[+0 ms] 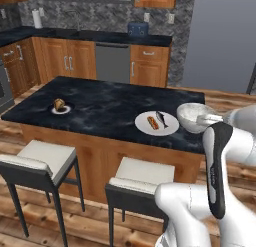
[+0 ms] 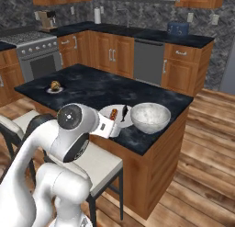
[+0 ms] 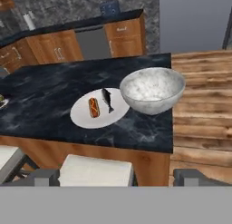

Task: Take the smaller bowl and place it next to the appetizer plate on the dining counter , and place the larger bowl next to the plate with cooked food.

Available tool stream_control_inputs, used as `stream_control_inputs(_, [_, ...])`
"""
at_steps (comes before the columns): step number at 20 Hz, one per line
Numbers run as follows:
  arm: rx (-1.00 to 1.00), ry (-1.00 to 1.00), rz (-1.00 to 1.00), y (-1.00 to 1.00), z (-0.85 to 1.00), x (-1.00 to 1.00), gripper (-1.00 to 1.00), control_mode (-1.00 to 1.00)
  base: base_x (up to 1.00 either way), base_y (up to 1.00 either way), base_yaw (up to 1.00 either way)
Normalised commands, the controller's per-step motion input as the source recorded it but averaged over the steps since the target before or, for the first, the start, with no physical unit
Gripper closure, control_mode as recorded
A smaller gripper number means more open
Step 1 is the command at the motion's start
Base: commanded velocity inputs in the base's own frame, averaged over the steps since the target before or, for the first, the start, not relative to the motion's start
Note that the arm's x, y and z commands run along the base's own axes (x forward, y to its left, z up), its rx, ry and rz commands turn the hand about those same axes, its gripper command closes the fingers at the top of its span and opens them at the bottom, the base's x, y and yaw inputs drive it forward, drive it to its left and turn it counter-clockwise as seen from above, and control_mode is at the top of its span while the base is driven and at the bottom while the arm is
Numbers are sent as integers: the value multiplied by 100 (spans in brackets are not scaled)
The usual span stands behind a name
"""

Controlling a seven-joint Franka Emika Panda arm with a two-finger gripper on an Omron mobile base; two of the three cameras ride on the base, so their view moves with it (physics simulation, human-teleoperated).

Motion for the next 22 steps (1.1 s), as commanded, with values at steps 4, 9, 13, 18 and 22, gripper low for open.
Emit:
stream_control_inputs(4, [-14, 19, 26, 27, 3, -24, -100, -100, 0, 0, 0])
stream_control_inputs(9, [-22, 12, -1, 18, 9, -21, -100, 100, -5, 2, 0])
stream_control_inputs(13, [0, 0, 0, 0, 0, 0, -100, 100, -44, -1, -3])
stream_control_inputs(18, [0, 0, 0, 0, 0, 0, -100, 100, -71, -83, -9])
stream_control_inputs(22, [0, 0, 0, 0, 0, 0, -100, 100, -42, -100, -15])
